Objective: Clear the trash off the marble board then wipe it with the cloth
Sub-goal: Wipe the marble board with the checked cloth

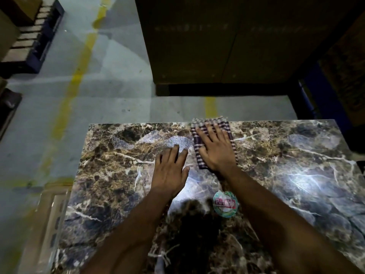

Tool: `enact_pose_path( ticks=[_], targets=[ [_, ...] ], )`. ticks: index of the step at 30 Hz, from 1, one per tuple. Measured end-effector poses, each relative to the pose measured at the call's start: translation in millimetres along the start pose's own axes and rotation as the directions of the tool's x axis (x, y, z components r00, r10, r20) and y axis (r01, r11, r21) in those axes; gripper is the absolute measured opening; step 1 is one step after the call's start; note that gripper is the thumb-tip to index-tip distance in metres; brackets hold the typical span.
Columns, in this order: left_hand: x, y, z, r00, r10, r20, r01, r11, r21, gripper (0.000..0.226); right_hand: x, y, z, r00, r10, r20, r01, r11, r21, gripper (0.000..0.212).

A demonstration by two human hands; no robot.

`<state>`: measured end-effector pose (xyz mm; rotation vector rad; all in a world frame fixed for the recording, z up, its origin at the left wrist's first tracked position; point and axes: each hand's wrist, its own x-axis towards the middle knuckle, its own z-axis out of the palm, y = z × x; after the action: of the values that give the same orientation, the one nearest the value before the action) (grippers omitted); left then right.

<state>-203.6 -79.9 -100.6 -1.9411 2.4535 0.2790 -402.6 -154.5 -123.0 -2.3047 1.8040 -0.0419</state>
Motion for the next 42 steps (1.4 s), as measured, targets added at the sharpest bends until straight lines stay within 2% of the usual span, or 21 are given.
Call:
enact_pose_path(
  ticks=[5,9,11,14,17,20,22,25,29,34,38,42],
  targets=[
    [-0.7,12.0,5.5,0.999,-0.051,0.015,0.051,0.999,0.014,0.059,16.4,9.7,-9.6,0.993,0.106,-0.044,-0.106,0.994,0.022,0.071],
    [-0.8,18.5,9.7,0.998,-0.058,-0.010,0.058,0.998,0.009,0.060,-10.2,7.5,-6.4,0.998,-0.058,0.017,0.058,0.998,-0.022,0.069],
    [-3.4,22.7,11.0,0.997,-0.067,-0.031,0.067,0.998,-0.005,0.057,-25.6,25.7,-7.1,0.996,-0.086,0.028,0.087,0.996,-0.022,0.069],
    [-10.9,30.9,11.0,0.997,-0.062,-0.036,0.062,0.998,-0.004,0.054,-22.8,43.3,-9.0,1.000,0.003,0.001,-0.003,0.999,-0.033,0.069],
    [-17.4,39.1,12.4,0.998,-0.063,-0.011,0.062,0.998,-0.007,0.057,-20.7,25.4,-9.2,0.998,0.066,-0.008,-0.066,0.998,-0.022,0.069],
    [-28.7,47.1,13.1,0.996,-0.086,0.009,0.086,0.996,-0.012,0.058,-56.3,5.5,-4.2,0.996,-0.089,0.018,0.089,0.995,-0.043,0.070],
    [-37.5,52.8,11.8,0.995,-0.090,0.034,0.092,0.995,-0.040,0.057,-90.7,14.1,-2.7,0.990,-0.133,0.035,0.134,0.990,-0.031,0.071],
    [-54.0,59.8,6.9,0.994,-0.080,0.078,0.088,0.990,-0.108,0.057,-114.9,35.8,-0.7,0.999,-0.033,0.013,0.034,0.999,-0.032,0.071],
    [-78.6,63.2,3.6,0.997,-0.019,0.077,0.026,0.996,-0.087,0.057,-115.5,15.7,0.9,0.996,0.092,-0.001,-0.092,0.996,-0.001,0.069],
    [-109.9,71.5,10.0,0.996,-0.049,0.068,0.056,0.993,-0.099,0.057,-176.1,1.9,10.7,0.998,-0.028,0.061,0.030,0.999,-0.031,0.069],
    [-142.3,81.4,21.0,0.996,-0.059,0.069,0.064,0.995,-0.083,0.057,-209.3,18.6,8.9,0.998,0.064,0.029,-0.065,0.998,0.005,0.071],
    [-166.0,89.4,25.3,0.997,-0.051,0.053,0.055,0.995,-0.079,0.057,-211.9,-1.6,12.6,0.991,0.136,0.013,-0.136,0.991,0.016,0.070]
  ],
)
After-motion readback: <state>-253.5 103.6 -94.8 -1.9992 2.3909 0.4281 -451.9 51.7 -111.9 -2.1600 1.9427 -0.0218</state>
